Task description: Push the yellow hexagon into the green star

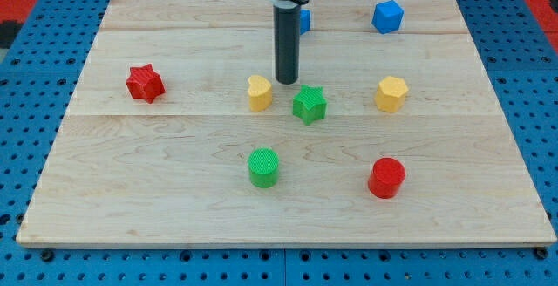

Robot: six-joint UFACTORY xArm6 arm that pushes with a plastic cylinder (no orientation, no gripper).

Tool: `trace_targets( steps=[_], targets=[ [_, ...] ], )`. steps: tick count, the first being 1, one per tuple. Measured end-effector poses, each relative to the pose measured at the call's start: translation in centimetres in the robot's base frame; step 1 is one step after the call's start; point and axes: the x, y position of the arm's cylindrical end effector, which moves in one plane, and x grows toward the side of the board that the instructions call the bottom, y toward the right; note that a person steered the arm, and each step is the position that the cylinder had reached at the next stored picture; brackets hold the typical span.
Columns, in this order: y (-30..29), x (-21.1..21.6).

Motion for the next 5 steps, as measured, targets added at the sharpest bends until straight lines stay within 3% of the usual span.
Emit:
trace_targets(
  steps=[3,4,5],
  targets=[
    [21.7,-0.8],
    [20.5,5.9],
    [14.7,6.1]
  ],
)
